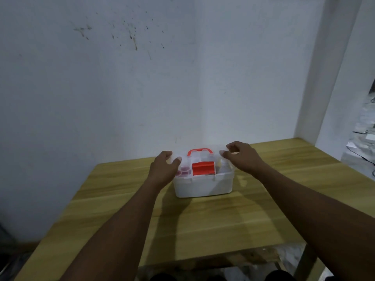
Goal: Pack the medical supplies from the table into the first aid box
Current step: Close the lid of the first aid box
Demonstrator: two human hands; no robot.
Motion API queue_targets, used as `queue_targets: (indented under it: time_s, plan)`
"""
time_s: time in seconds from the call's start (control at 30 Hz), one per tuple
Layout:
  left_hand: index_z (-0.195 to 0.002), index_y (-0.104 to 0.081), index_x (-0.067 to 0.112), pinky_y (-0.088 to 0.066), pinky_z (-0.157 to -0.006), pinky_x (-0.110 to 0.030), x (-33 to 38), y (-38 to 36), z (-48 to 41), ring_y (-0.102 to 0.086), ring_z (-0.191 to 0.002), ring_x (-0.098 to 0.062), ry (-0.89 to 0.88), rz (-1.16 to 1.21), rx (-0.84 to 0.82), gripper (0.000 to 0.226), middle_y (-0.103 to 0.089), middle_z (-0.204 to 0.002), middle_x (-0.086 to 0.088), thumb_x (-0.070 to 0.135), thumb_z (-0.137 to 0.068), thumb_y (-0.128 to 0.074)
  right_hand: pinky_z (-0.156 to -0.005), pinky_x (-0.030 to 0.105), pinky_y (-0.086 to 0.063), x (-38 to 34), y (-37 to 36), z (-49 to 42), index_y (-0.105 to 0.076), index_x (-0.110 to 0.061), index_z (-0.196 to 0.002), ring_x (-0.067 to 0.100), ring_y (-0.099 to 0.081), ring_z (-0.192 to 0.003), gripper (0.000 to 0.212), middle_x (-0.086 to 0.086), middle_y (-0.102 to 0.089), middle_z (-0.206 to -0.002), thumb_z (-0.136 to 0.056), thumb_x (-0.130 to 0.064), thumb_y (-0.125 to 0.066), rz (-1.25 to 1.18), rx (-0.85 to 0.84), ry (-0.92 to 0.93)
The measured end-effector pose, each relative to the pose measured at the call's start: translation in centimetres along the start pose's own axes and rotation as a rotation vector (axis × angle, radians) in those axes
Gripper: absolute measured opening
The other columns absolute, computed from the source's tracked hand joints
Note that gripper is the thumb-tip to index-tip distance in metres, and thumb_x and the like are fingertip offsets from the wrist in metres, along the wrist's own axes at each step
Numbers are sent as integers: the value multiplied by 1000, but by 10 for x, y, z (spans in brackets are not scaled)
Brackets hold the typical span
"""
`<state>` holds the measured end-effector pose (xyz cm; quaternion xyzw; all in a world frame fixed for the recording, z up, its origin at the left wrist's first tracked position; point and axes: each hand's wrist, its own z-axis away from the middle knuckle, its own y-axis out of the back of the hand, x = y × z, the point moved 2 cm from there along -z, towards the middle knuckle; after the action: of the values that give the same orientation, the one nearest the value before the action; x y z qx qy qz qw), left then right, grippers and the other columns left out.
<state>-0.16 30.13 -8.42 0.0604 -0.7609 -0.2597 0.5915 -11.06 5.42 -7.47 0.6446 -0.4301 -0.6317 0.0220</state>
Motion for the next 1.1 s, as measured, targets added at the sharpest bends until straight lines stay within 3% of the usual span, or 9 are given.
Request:
queue_targets:
  time_s: [0.03, 0.1, 0.2, 0.5, 0.63, 0.73, 0.9, 1.0, 1.1]
  plan:
    - [-144, -44, 24, -51, -98, -43, -2, -4, 3, -67, -106, -19, -34, -50, 7, 59, -45, -151, -1, 49, -92, -56, -95, 36, -48, -1, -4, 5, -59, -18, -130, 22, -59, -119, 58, 3, -63, -129, -84, -51, -69, 31, -13, 25]
    - [-148, -39, 28, -39, -111, -48, -6, -12, 11, -48, -135, -26, -110, -119, 8, 55, -39, -156, -2, 50, -98, -45, -101, 37, -44, -1, -13, 14, -52, -22, -139, 23, -52, -130, 66, 2, -55, -142, -85, -58, -65, 61, -13, 87]
    - [-151, -36, 30, -25, -119, -43, -11, -18, 20, -26, -148, -18, -169, -132, 6, 53, -34, -159, 1, 50, -102, -33, -103, 33, -38, -1, -20, 19, -54, -25, -138, 19, -48, -134, 62, -2, -52, -146, -88, -62, -58, 99, 24, 166]
    - [-154, -24, 32, -28, -117, -50, -11, -20, 23, -27, -147, -24, -152, -213, -28, 74, -24, -163, 0, 67, -92, -40, -110, 40, -37, 2, -19, 7, -31, -24, -153, 22, -37, -142, 104, 1, -32, -160, -69, -71, -72, 161, -178, 140]
    - [-156, -14, 32, -42, -108, -48, -10, -25, 26, -50, -132, -23, -149, -248, -99, 107, -12, -166, -1, 76, -71, -63, -117, 46, -33, 8, -21, 7, -23, -24, -156, 22, -26, -149, 129, 1, -22, -164, -52, -80, -75, 224, -216, 168]
    - [-155, -16, 33, -51, -100, -48, -16, -25, 26, -55, -125, -20, -186, -252, -82, 124, -18, -164, 0, 78, -55, -74, -117, 49, -33, 12, -24, 8, -19, -25, -156, 23, -22, -151, 132, 1, -19, -165, -50, -77, -78, 288, -213, 199]
    - [-154, -19, 33, -55, -92, -38, -22, -28, 26, -58, -116, -14, -241, -256, -43, 124, -24, -162, 1, 75, -53, -78, -118, 48, -31, 10, -24, 12, -20, -25, -157, 23, -20, -152, 133, 2, -18, -165, -50, -73, -81, 323, -166, 226]
    - [-154, -16, 33, -54, -93, -38, -22, -27, 27, -56, -119, -13, -245, -212, -41, 128, -29, -159, 4, 79, -50, -77, -118, 49, -32, 15, -30, 12, -8, -24, -158, 25, -21, -151, 145, 3, -15, -166, -45, -71, -86, 186, -155, 188]
    - [-144, -20, 41, -47, -82, -20, -24, -27, 41, -54, -114, -6, -187, 7, -53, 114, -45, -136, 17, 79, -52, -75, -111, 49, -42, 25, -32, 21, -9, -31, -156, 26, -38, -142, 142, 4, -31, -160, -43, -69, -87, -155, -129, 63]
